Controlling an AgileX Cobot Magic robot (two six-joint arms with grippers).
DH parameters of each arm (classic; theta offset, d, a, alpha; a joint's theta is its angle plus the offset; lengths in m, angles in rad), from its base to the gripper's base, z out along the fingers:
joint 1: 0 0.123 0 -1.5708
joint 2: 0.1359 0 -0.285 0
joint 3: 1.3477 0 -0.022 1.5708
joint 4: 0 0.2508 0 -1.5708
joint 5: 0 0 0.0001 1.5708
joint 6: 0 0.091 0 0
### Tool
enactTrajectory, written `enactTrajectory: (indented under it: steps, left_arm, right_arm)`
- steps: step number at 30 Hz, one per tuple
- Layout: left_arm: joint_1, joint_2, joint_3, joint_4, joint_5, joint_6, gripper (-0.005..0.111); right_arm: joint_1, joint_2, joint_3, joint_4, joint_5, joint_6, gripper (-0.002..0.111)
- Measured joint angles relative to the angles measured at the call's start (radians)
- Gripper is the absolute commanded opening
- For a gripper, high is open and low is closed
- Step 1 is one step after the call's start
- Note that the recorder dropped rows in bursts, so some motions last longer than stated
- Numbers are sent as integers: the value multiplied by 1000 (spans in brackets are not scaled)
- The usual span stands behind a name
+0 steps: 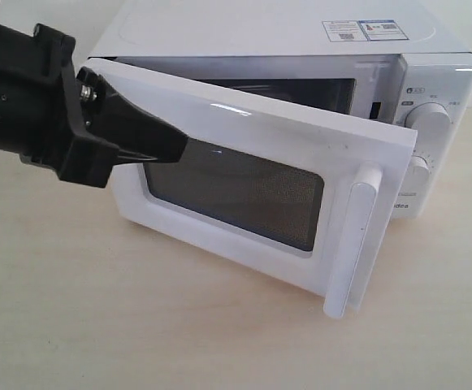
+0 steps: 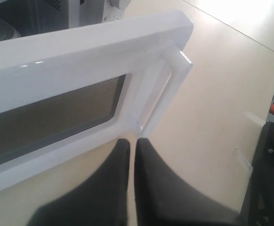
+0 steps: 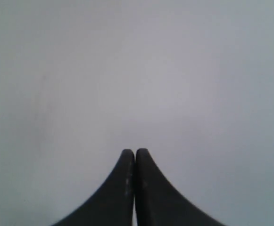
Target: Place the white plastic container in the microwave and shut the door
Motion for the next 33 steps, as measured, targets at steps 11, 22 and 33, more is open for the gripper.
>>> enactTrajectory:
  steps: [11,22,33]
  left_arm:
    - [0,0,0,0,-7,0,4]
    - [0,0,0,0,-1,0,4]
    - [0,-10,0,0,-1,0,4]
  right_arm:
    - [57,211,-214,324,788,-180,0]
    - [74,330,-121,844,868,-628,0]
    - [95,580,-103,1207,890,-1036,0]
